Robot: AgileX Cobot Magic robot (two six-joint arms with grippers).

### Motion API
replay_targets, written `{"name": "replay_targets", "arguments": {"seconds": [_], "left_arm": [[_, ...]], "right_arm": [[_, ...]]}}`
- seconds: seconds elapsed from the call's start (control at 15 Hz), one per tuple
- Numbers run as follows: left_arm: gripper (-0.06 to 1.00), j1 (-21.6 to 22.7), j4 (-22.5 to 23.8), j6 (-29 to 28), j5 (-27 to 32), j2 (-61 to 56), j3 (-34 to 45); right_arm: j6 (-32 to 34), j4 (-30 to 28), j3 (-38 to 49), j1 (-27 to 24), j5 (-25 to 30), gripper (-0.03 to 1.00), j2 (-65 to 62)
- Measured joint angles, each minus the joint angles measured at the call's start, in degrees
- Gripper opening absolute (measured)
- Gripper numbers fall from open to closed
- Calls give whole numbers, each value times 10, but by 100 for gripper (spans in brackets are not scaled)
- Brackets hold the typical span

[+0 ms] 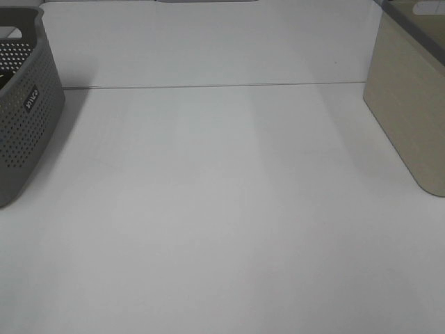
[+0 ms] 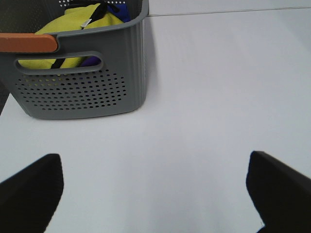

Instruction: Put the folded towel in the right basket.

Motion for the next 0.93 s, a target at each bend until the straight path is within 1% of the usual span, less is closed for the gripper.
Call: {"name": "replay_targets", "arguments": {"seconds": [0.93], "left_arm": [[97,0,0,0,0,0,0]], "right_arm": [[0,0,0,0,0,62,0]]}}
